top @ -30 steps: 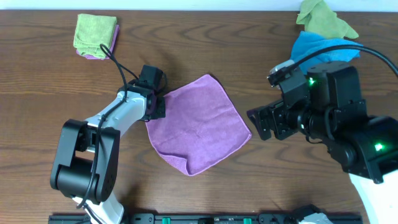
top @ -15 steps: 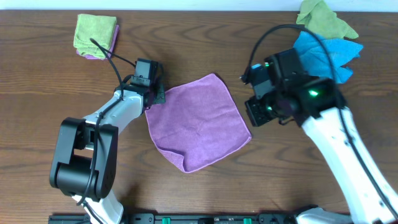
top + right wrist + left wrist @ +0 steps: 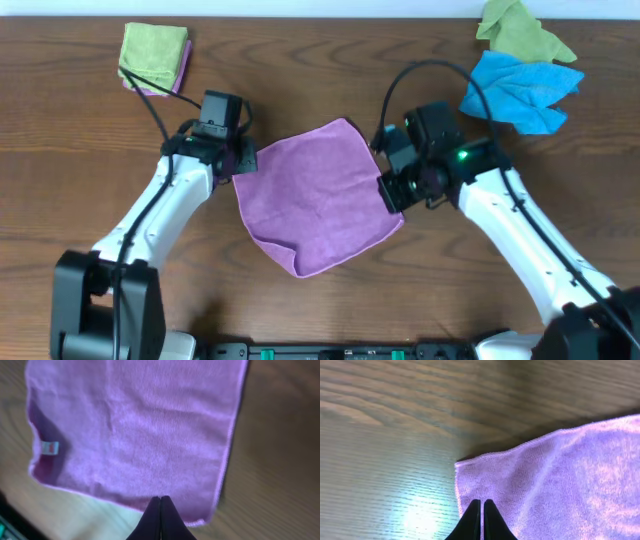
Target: Fold the cloth
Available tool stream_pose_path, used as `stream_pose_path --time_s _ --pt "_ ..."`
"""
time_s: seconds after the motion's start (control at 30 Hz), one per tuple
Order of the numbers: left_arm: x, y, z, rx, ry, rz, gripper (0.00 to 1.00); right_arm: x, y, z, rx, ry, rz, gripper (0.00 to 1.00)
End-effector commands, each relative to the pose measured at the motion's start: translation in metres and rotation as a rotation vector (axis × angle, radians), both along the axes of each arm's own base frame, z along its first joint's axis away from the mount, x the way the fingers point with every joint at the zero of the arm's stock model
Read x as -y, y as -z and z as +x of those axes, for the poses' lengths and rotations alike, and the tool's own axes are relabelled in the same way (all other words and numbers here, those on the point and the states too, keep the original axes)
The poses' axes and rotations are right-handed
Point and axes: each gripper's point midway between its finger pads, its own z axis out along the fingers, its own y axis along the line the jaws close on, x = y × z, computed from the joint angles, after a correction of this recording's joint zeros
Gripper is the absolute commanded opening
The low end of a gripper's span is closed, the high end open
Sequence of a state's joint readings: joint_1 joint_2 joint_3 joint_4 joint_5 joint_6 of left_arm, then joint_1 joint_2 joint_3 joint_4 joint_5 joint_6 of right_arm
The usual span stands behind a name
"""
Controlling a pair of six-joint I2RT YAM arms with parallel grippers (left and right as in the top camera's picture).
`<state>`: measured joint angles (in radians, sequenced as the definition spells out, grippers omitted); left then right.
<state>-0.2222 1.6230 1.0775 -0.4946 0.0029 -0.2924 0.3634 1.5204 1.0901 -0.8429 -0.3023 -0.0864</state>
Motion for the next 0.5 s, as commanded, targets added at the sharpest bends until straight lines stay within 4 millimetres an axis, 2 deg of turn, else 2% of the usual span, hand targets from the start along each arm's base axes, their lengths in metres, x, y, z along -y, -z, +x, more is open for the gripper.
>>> stream_pose_path --time_s 0.0,0.13,0.27,0.47 --pt "-0.009 0.021 -0.007 -0.059 -0.045 0.029 0.05 0.000 0.020 -0.014 -0.039 -0.021 0.017 0.02" --pt "-0.005 0.040 -0.004 -0.091 -0.059 0.013 0.06 0.003 0.043 -0.023 -0.061 -0.001 0.019 0.02" --pt "0.009 0.059 -0.004 -0.134 -0.067 -0.069 0.06 0.005 0.062 -0.034 -0.098 0.043 0.026 0.01" --pt "0.011 0.077 -0.011 -0.194 -0.072 -0.063 0.06 0.007 0.081 -0.049 -0.134 0.081 0.025 0.02"
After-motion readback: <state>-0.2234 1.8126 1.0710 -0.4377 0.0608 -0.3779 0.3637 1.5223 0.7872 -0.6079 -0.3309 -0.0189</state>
